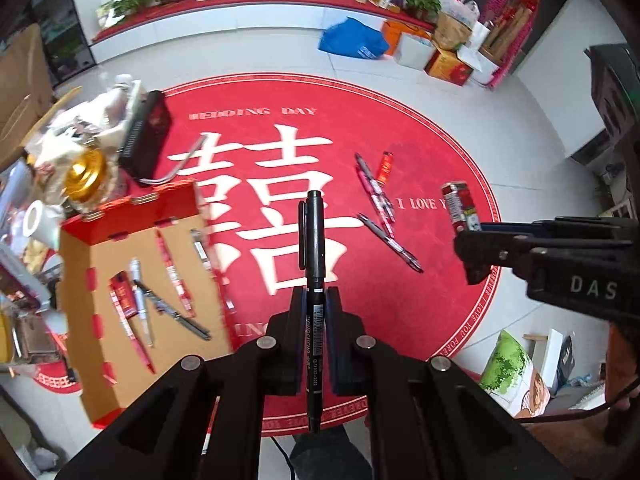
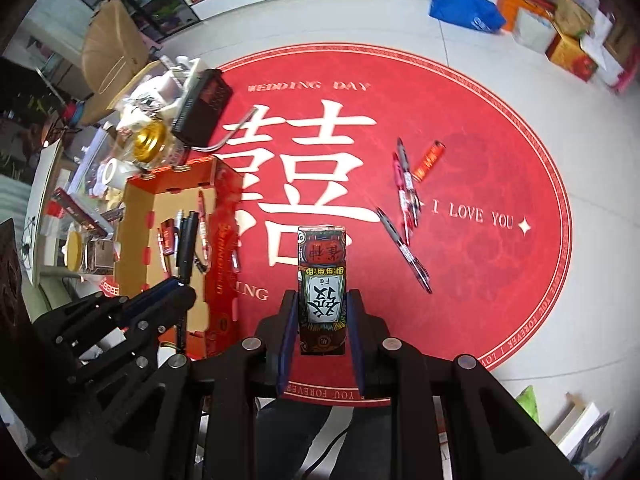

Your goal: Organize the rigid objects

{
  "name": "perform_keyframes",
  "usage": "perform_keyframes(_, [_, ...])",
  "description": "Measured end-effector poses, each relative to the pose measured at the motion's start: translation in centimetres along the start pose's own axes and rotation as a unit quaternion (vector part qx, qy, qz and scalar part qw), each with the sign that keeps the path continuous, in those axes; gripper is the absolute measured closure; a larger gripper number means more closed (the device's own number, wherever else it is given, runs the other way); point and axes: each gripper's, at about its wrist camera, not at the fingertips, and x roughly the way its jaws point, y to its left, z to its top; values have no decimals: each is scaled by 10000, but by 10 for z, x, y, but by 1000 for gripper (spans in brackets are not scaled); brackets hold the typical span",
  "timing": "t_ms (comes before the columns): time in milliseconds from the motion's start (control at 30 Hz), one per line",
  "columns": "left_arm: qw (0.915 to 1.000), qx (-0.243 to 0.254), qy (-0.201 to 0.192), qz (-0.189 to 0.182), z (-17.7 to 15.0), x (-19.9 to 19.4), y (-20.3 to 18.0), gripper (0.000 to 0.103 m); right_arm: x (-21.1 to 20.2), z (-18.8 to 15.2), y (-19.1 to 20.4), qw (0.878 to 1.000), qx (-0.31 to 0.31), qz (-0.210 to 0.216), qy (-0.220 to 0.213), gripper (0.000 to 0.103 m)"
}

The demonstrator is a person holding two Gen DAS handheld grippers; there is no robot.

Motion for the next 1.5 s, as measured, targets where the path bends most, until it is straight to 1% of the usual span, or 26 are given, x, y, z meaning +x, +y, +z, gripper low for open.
perform_keyframes(333, [9980,-456,-176,391,-14,-34,52,93,-11,8,55,9980,-628,47,18,78])
perform_keyframes(700, [9922,-1018,-306,645,-38,-50,103,93,-14,15,124,9884,-1518,83,-8,78])
perform_keyframes(1067, [9850,-1489,-307,821,-62,-54,140,93,-5,14,159,9816,-1905,30,103,78])
perform_keyframes(1267, [9822,-1626,-200,920,-68,-51,154,93,6,13,177,9778,-2087,37,168,78])
perform_keyframes(1500, [9812,-1667,-92,973,-70,-42,169,93,25,15,195,9739,-2250,14,291,78])
